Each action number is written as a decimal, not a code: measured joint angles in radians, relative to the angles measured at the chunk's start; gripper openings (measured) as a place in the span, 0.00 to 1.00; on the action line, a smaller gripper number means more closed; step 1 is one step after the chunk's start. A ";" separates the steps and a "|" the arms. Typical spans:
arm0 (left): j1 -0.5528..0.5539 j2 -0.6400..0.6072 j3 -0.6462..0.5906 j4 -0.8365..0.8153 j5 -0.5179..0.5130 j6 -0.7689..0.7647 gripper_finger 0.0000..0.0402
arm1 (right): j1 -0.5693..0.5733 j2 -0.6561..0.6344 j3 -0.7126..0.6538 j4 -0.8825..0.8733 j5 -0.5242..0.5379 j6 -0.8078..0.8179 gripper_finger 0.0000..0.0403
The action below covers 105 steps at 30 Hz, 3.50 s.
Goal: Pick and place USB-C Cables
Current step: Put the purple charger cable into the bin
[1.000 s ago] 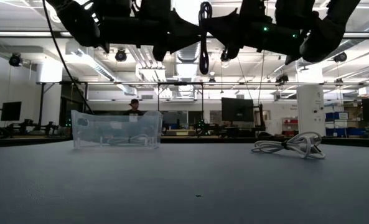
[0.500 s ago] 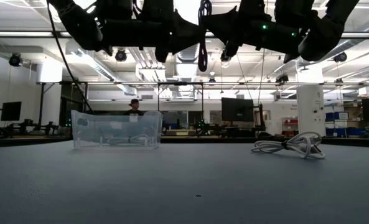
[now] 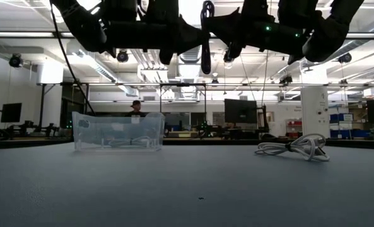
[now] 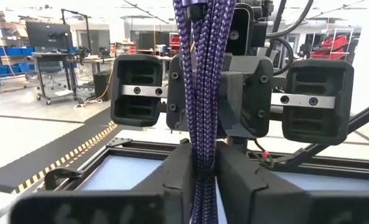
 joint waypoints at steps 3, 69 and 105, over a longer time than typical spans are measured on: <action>0.000 0.000 0.000 -0.001 0.000 0.000 0.06 | 0.000 0.000 0.000 -0.003 0.001 -0.003 0.05; 0.038 -0.309 0.177 -1.117 -0.094 0.004 0.05 | -0.003 -0.559 -0.002 -0.982 0.189 -0.027 0.31; 0.093 0.029 0.553 -2.111 -0.117 0.371 0.05 | -0.003 -0.558 -0.003 -1.031 0.233 -0.146 0.29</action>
